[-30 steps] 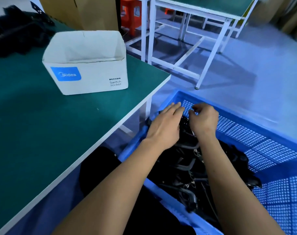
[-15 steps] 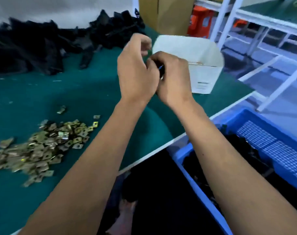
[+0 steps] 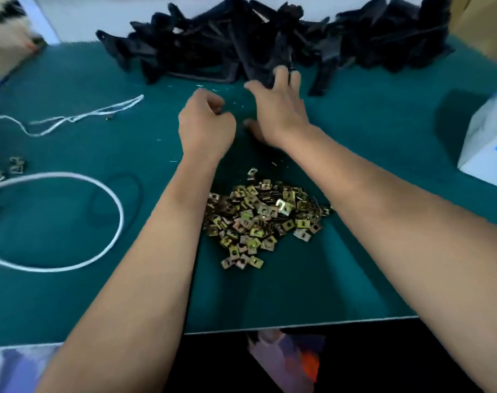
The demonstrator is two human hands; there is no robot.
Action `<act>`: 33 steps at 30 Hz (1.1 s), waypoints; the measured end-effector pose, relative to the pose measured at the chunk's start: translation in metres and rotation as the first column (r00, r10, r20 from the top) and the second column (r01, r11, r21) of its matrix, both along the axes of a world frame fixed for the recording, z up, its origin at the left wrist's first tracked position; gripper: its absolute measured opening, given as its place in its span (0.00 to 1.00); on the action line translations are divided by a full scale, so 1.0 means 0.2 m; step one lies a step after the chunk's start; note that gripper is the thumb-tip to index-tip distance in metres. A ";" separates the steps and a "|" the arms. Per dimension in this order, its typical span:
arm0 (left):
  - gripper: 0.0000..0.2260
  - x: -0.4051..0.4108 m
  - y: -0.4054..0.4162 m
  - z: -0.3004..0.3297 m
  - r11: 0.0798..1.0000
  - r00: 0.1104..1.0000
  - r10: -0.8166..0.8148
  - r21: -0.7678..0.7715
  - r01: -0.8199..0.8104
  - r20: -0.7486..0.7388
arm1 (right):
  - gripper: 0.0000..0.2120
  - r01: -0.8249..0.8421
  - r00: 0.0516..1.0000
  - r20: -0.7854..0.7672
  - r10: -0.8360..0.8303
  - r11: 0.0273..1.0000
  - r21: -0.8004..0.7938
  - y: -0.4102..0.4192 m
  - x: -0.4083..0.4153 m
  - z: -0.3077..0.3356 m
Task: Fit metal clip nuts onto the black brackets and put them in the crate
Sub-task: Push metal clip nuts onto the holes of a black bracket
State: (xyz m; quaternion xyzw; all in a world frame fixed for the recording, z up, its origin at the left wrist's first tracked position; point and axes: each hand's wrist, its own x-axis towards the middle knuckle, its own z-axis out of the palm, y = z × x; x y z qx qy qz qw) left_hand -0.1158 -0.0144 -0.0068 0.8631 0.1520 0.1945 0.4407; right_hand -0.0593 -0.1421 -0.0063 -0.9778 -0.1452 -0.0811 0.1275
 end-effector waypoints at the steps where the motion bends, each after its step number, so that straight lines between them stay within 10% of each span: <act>1: 0.13 0.02 0.03 0.00 1.000 1.000 0.009 -0.010 -0.009 -0.005 | 0.29 -0.001 1.000 0.006 0.001 0.999 -0.041 0.03 0.04 0.00; 11: 0.11 0.05 0.13 -0.02 0.998 0.998 0.055 -0.020 -0.054 0.035 | 0.22 0.084 0.996 -0.042 -0.082 0.995 0.044 0.13 0.28 0.00; 18: 0.08 0.07 0.11 -0.03 0.974 1.000 -0.001 -0.228 0.007 0.029 | 0.39 0.272 0.951 -0.167 -0.260 0.961 0.056 0.05 0.12 0.05; 25: 0.19 0.02 -0.02 0.00 0.691 0.898 -0.437 -0.620 0.372 0.053 | 0.17 -0.166 0.982 -0.006 0.188 0.877 0.451 -0.04 -0.19 0.08; 30: 0.10 0.00 -0.01 0.01 0.653 0.925 -0.347 -0.669 0.356 0.153 | 0.22 -0.225 0.972 0.117 0.203 0.670 0.707 -0.13 -0.27 0.10; 33: 0.09 0.00 0.03 0.01 0.652 0.948 -0.280 -0.695 0.303 0.151 | 0.08 -0.196 0.981 0.119 0.155 0.791 0.579 -0.28 -0.26 0.07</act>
